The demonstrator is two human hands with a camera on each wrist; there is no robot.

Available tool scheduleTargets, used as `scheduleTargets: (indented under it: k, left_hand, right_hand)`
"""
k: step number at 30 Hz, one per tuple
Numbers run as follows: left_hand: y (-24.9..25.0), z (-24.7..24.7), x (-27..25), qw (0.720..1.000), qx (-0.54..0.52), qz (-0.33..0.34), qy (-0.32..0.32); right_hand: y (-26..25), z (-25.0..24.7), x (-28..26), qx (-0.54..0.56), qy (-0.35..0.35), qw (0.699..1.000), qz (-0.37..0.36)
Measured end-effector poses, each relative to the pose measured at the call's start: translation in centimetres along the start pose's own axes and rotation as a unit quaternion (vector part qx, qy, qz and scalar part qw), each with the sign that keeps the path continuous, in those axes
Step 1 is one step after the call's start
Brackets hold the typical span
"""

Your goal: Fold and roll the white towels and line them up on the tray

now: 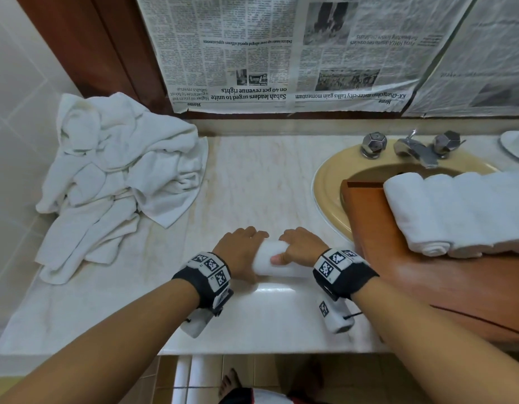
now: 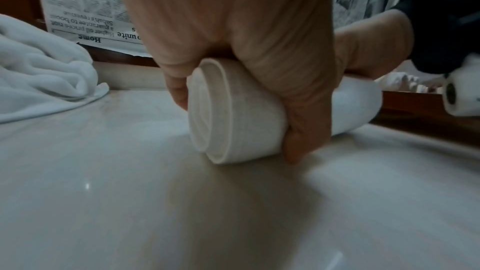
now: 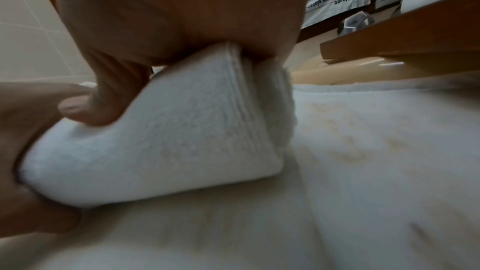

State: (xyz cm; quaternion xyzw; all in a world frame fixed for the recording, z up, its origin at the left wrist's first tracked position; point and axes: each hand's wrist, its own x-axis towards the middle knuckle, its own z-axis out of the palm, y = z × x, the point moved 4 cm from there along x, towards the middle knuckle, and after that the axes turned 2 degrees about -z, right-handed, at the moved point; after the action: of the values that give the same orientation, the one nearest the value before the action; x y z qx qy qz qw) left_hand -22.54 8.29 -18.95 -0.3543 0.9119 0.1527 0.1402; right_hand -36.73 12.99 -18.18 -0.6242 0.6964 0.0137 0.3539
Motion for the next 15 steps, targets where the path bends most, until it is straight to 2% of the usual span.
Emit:
scheduleTargets:
  k: [3, 7, 12, 15]
  left_hand:
    - [-0.2, -0.5, 0.9, 0.999, -0.008, -0.017, -0.028]
    - [-0.3, -1.0, 2.0, 0.997, 0.008, -0.032, -0.064]
    - [-0.2, -1.3, 2.8, 0.993, 0.031, -0.041, -0.103]
    - [-0.2, -1.5, 3.0, 0.993, 0.028, -0.041, -0.111]
  right_hand:
    - [0.0, -0.3, 0.9, -0.021, -0.004, 1.0, 0.001]
    - [-0.8, -1.8, 0.9, -0.015, 0.058, 0.998, -0.004]
    - [-2.3, -0.8, -0.3, -0.172, 0.038, 0.984, -0.032]
    - [-1.9, 0.6, -0.8, -0.225, 0.062, 0.972, -0.038]
